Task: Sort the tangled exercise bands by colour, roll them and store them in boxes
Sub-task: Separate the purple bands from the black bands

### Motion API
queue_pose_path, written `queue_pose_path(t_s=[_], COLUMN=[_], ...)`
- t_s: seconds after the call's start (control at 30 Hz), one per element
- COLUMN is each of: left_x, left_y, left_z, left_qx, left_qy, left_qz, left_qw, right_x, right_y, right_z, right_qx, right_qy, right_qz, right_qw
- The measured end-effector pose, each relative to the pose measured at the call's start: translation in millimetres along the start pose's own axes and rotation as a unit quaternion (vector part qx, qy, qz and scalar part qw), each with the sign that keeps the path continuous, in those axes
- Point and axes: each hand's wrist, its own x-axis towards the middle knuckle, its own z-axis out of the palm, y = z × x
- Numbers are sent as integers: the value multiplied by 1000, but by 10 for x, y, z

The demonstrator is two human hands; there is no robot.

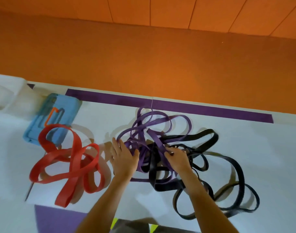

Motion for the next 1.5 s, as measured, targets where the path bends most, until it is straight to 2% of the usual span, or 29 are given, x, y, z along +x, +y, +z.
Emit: queue_pose_path(t_s=[0.07,0.13,0.2,0.27,0.37,0.47,0.57,0.7,0.77,0.83,0.93,1.0,1.07,1.17,1.27,1.37,1.5], left_x=[93,139,181,248,345,430,523,655,665,639,639,634,609,539,438,283,119], left_y=[91,237,402,564,790,873,850,806,772,731,648,598,548,462,395,285,144], left_z=[-5,13,55,115,198,317,367,288,291,308,305,260,189,107,-9,-138,-240], left_qx=[44,69,61,45,72,156,106,14,-2,-12,-102,-213,-271,-287,-353,-375,-340], left_qy=[10,30,82,99,-10,-67,-81,-160,-166,-154,-152,-166,-191,-236,-253,-283,-295], left_qz=[5,44,134,201,178,152,120,72,83,76,24,14,33,69,62,95,139], left_qw=[999,996,986,974,981,974,984,984,983,985,983,963,943,926,899,878,882], right_x=[-7,-1,49,133,288,421,555,633,600,566,550,561,563,493,364,176,-146], right_y=[42,97,127,123,103,99,106,195,300,409,458,439,429,394,360,331,300], right_z=[-73,-175,-306,-458,-652,-718,-699,-660,-638,-630,-635,-617,-585,-587,-631,-663,-656], right_qx=[-40,-64,-59,-3,68,36,-51,-110,-172,-187,-134,-117,-148,-141,-121,-68,61], right_qy=[-56,-104,-65,29,129,109,60,87,99,123,135,133,114,97,79,121,172], right_qz=[-19,-20,-7,27,70,90,94,61,30,11,25,37,40,47,29,1,-17], right_qw=[997,992,996,999,987,989,992,988,980,975,981,983,982,984,989,990,983])
